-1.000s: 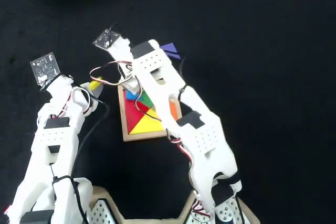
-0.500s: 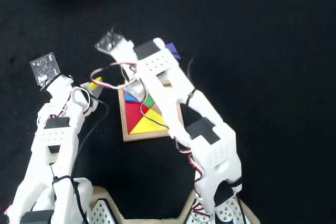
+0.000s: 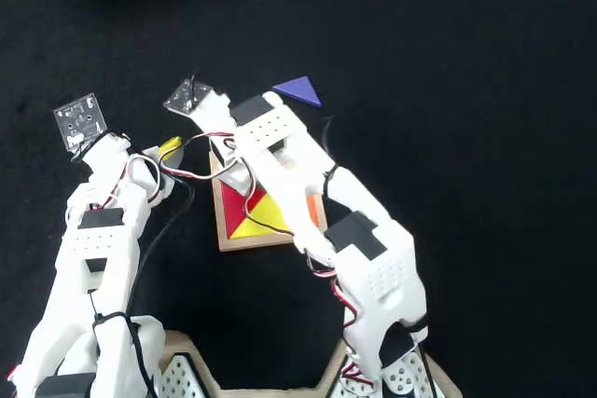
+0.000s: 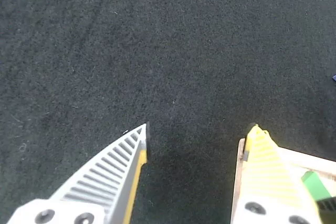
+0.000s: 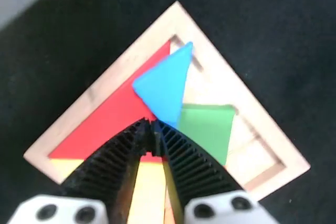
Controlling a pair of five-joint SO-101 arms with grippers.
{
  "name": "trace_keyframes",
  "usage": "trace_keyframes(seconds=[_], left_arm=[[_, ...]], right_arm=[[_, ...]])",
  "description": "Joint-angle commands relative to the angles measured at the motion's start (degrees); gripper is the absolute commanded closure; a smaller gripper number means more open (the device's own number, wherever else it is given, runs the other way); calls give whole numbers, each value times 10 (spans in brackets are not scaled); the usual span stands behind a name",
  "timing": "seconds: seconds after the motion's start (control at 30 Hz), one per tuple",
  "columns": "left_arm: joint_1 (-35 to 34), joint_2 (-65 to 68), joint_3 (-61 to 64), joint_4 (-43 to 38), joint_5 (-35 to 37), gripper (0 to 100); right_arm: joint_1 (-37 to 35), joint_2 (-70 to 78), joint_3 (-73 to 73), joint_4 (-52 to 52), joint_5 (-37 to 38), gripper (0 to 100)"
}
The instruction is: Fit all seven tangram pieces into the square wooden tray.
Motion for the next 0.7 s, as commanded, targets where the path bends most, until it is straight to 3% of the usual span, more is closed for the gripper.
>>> trace_keyframes(seconds=[0.0, 0.33, 0.67], left_arm=[[0, -11, -4, -14, 4, 708], [0, -11, -4, -14, 4, 708], [0, -11, -6, -14, 4, 708]], right_arm=[[11, -35, -2, -31, 3, 988], [58, 12, -67, -14, 3, 988], [16, 15, -133, 27, -2, 988]])
